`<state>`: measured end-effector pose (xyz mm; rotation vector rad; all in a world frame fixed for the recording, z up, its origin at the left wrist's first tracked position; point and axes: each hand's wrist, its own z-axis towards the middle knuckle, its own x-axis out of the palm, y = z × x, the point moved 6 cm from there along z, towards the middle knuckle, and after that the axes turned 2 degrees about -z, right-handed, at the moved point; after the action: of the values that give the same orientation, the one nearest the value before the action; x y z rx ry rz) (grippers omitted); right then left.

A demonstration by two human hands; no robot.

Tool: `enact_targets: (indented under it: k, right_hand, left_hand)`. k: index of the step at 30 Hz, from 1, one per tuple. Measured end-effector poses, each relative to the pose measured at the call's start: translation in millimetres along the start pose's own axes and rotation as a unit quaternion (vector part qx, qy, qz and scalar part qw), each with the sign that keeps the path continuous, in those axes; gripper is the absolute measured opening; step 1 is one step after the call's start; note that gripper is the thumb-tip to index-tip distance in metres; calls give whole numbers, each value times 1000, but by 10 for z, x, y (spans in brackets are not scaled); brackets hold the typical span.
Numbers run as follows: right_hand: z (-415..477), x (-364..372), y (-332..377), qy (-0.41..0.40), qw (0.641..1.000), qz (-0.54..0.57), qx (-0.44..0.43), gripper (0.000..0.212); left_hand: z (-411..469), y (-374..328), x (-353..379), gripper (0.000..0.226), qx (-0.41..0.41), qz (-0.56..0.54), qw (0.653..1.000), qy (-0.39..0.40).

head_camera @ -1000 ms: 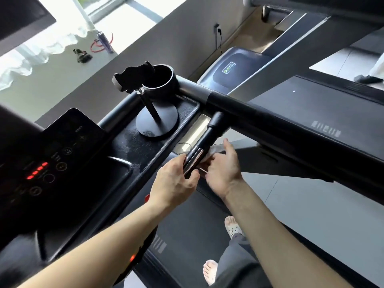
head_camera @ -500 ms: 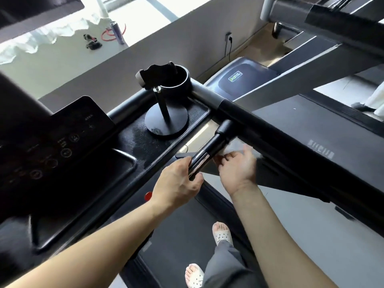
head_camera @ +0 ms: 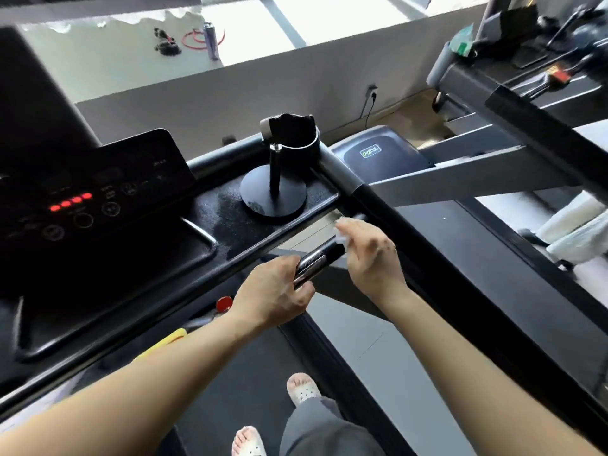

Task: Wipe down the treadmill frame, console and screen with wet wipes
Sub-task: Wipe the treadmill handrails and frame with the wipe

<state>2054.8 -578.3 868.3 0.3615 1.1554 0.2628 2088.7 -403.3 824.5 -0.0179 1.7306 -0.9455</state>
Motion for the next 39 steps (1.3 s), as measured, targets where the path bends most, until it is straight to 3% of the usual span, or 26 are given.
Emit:
enact_targets:
  k: [2, 4, 6, 9, 11, 14, 17, 22, 27, 34, 39]
  right_hand:
    - [117, 185, 20, 112, 978, -134, -118, 23]
    - [173, 303, 13, 193, 952, -176, -160, 40]
    - [271, 393, 61, 268, 931, -180, -171, 52]
    - [384, 653, 278, 429, 868, -148, -203, 33]
    - [489, 720, 367, 523, 829, -107, -169, 30]
    - [662, 640, 288, 586, 775, -152, -178, 37]
    - [797, 657, 175, 617, 748, -179, -165, 41]
    - [715, 761, 296, 673, 733, -43, -93, 54]
    - [936, 600, 118, 656, 731, -123, -143, 51]
    - [733, 500, 192, 576, 790, -28, -209, 50]
    - [831, 337, -168, 494, 809, -96, -302, 44]
  left_hand:
    - [3, 2, -1, 21, 0, 4, 1000, 0]
    - [-1, 2, -3, 19, -2, 6, 1000, -3]
    - [-7, -9, -15, 17, -6, 4, 1000, -10]
    - [15, 9, -18, 21, -21, -5, 1000, -7]
    - [15, 57, -27, 26, -35, -15, 999, -6]
    - [-5, 72, -64, 26, -43, -18, 999, -25]
    - [-15, 62, -65, 30, -56, -14, 998, -37]
    - [-9, 71, -55, 34, -67, 14, 997, -47]
    - [-14, 91, -67, 47, -85, 26, 995, -54]
    - [-20, 62, -75, 45, -94, 54, 992, -59]
    - [-11, 58, -39, 53, -100, 58, 993, -31]
